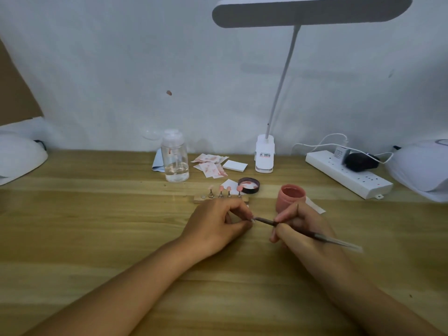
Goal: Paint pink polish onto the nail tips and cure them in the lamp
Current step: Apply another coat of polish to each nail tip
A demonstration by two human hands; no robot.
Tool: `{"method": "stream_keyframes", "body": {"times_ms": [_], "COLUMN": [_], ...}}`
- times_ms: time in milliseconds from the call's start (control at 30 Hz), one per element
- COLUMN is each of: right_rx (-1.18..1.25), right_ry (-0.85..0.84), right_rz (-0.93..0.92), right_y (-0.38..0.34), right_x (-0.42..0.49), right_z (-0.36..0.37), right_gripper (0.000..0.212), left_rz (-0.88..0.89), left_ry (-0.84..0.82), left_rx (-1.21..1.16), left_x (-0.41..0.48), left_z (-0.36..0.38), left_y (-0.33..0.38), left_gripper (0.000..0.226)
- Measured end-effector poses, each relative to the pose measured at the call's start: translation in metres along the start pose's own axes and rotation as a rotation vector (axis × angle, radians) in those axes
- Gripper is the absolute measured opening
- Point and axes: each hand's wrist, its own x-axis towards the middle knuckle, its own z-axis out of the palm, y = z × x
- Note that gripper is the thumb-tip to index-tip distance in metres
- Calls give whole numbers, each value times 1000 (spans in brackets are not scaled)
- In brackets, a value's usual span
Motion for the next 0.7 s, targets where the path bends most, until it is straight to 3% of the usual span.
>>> {"method": "stream_keyframes", "body": {"times_ms": [200, 367, 700], "right_rx": [22, 40, 26], "right_ry": [44, 319, 425], "right_rz": [-32, -194, 38], "right_y": [1, 0, 10], "right_x": [1, 5, 16], "right_z": [0, -11, -24], "right_gripper": [11, 14, 2], "left_rz": [3, 26, 50], "left_ry": [-20, -29, -25], "left_rx": [-10, 14, 27], "left_x": [-1, -1, -2], "left_z": [-1, -2, 1], "left_y": [2, 2, 0], "left_gripper": [20, 22, 24]}}
